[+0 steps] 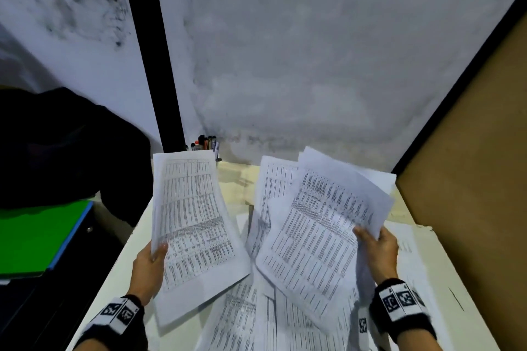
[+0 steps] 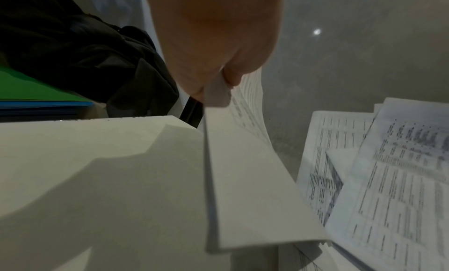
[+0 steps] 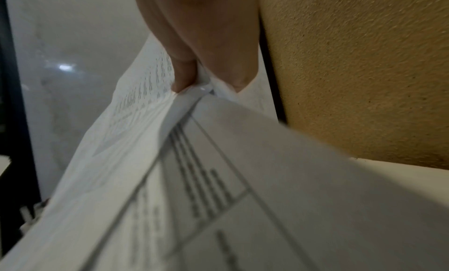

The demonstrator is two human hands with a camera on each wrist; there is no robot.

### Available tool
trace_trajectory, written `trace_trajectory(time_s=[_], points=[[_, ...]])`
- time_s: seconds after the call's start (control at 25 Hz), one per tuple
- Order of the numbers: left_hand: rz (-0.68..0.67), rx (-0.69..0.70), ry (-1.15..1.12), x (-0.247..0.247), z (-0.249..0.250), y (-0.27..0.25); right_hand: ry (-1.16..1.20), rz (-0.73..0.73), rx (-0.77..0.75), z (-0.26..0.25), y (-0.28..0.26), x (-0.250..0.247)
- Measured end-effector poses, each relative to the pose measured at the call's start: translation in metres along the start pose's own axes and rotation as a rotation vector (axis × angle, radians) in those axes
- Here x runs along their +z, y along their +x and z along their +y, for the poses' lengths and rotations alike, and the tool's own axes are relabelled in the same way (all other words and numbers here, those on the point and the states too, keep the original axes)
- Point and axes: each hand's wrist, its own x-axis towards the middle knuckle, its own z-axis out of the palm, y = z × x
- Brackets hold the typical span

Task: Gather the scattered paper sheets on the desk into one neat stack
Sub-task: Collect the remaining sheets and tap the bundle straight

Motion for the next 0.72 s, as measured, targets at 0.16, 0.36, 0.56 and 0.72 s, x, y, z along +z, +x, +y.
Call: trace_trajectory(time_s=[0.16,0.36,0.56,0.72], points=[[0.040,-0.028,0.041,-0.011,0.000,-0.003,0.033,0.007,0.022,0.009,-0.012,0.007],[0.070,-0.017,0.042,-0.027,0.005,-0.002,0.091,0.052,-0.109,-0.034,0.000,-0.004],[-0.029,-0.037,-0.026,-0.022,0.016,0.003,0.107,-0.006,-0.151,-0.063,0.012,-0.010],[-0.375,0.010,-0.007,0.008,0.054,-0.018,0.092,-0.079,-0.100,-0.062,0.004,0.013]])
